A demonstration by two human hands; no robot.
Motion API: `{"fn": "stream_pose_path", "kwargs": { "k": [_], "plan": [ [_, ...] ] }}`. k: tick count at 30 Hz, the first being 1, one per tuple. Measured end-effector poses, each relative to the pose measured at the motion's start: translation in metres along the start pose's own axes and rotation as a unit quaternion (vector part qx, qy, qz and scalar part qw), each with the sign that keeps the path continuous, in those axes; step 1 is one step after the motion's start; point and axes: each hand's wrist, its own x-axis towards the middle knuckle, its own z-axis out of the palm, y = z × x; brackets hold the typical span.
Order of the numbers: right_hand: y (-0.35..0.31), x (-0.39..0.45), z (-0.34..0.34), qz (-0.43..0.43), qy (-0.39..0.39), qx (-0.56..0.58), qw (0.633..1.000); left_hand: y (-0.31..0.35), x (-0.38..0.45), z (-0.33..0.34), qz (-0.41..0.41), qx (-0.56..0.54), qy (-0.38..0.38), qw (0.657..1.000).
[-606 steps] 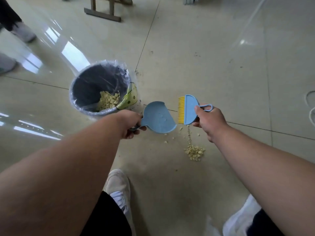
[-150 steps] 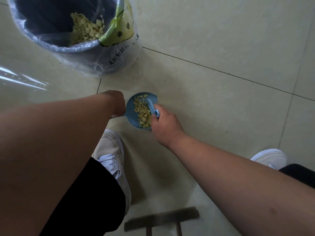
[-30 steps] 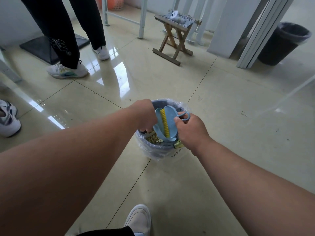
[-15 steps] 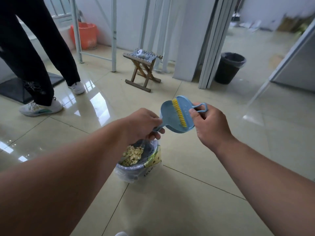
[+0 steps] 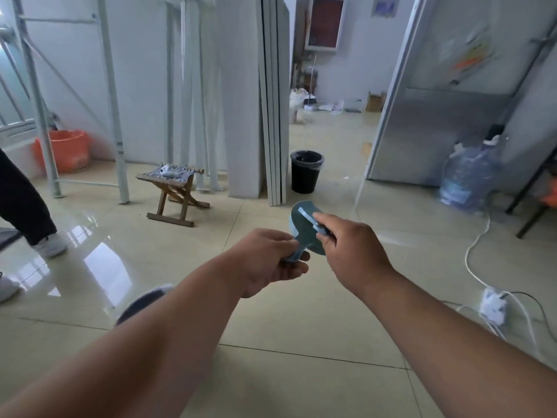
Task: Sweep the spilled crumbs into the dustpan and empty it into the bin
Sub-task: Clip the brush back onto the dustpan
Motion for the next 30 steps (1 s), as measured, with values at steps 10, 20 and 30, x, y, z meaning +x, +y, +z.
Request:
{"fn": "stream_pose_path", "kwargs": {
  "k": [10,20,30],
  "plan": [
    [0.045,-0.035,-0.037,-0.005,0.001,0.015,1.000,-0.014,-0.011,0.065,0.009,-0.062,-0.043,0.997],
    [0.073,-0.059,-0.011,-0.042,-0.025,0.074,0.996,-0.037,0.001,0.069,-0.004,-0.068,-0.062,0.996],
    [0.075,-0.052,0.027,0.347,0.112,0.253,0.896,-0.069,0.035,0.073,-0.034,-0.186,0.072,0.979]
  ]
}}
